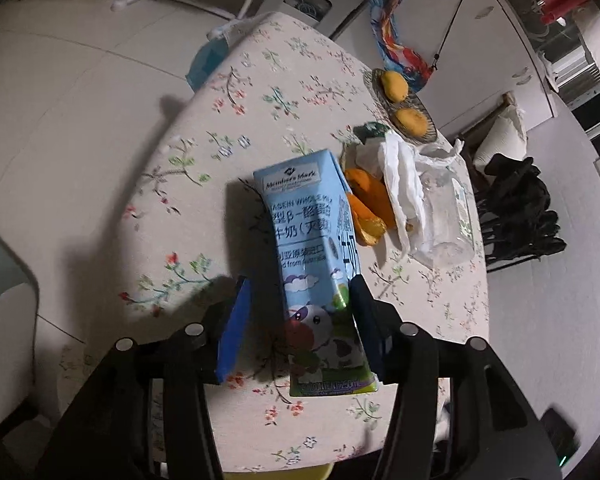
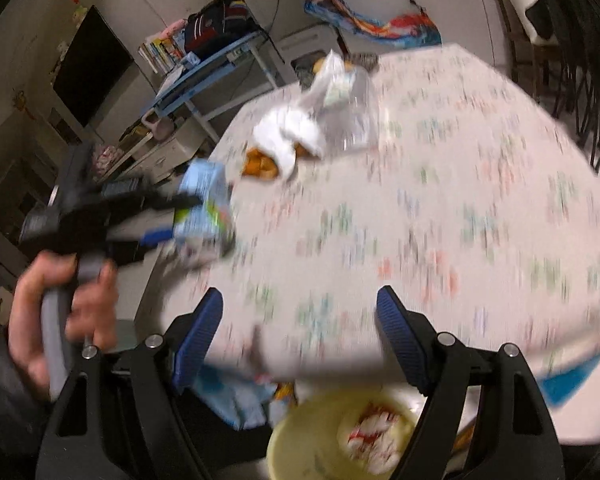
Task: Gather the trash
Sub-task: 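Grasp the blue milk carton with the left tool while the right tool grasps the clear plastic bottle, then lift the milk carton and bottle and carry both tools toward the yellow bucket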
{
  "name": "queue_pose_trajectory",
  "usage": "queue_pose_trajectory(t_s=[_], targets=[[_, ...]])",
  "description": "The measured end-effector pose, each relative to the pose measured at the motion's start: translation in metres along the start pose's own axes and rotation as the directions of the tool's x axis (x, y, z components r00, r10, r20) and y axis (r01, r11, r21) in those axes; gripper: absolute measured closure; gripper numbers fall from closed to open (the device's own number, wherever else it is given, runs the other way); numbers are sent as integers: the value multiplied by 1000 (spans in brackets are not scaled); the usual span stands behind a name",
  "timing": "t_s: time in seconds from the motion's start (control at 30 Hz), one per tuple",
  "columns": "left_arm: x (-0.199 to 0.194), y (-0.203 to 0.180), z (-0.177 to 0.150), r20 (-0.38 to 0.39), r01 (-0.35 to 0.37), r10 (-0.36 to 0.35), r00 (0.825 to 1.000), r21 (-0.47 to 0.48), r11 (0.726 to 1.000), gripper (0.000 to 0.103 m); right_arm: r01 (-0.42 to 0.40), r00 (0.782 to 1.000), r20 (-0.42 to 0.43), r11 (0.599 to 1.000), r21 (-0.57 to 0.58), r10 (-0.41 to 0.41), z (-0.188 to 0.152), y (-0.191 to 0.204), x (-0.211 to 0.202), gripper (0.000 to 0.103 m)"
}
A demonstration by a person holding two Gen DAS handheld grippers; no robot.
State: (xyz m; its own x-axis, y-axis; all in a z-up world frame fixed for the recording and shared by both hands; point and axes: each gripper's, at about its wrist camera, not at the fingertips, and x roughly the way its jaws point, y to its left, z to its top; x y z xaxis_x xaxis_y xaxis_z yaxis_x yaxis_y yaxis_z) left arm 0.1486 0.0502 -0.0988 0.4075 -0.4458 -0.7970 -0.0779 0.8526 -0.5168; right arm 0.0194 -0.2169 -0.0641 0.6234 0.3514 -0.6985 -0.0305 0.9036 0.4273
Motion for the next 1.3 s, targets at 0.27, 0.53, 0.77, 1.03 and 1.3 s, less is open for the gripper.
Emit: queue_pose_trajectory(t_s=[0.27, 0.53, 0.77, 1.03, 1.3], targets=[[7, -7, -4, -9, 6, -6, 1000, 27, 1000, 45, 131, 989, 72, 990, -61, -127, 81, 5, 44, 27], [-1, -21, -9, -9, 33, -32, 999, 120, 992, 70, 279, 960, 38, 958, -56, -278, 133, -3, 101, 27], [-3, -19, -7, -14, 44, -43, 999, 116, 992, 71, 280, 959, -27, 959, -54, -281, 139, -14, 115, 49], [-10, -19, -6, 15, 62, -64, 998, 117, 991, 71, 185, 983, -20, 979, 87, -184, 113, -56, 65, 49], [-11, -19, -13, 25, 16, -20, 999, 137, 990, 71, -10, 1000, 18, 939, 344, 3, 47, -102, 0, 49]])
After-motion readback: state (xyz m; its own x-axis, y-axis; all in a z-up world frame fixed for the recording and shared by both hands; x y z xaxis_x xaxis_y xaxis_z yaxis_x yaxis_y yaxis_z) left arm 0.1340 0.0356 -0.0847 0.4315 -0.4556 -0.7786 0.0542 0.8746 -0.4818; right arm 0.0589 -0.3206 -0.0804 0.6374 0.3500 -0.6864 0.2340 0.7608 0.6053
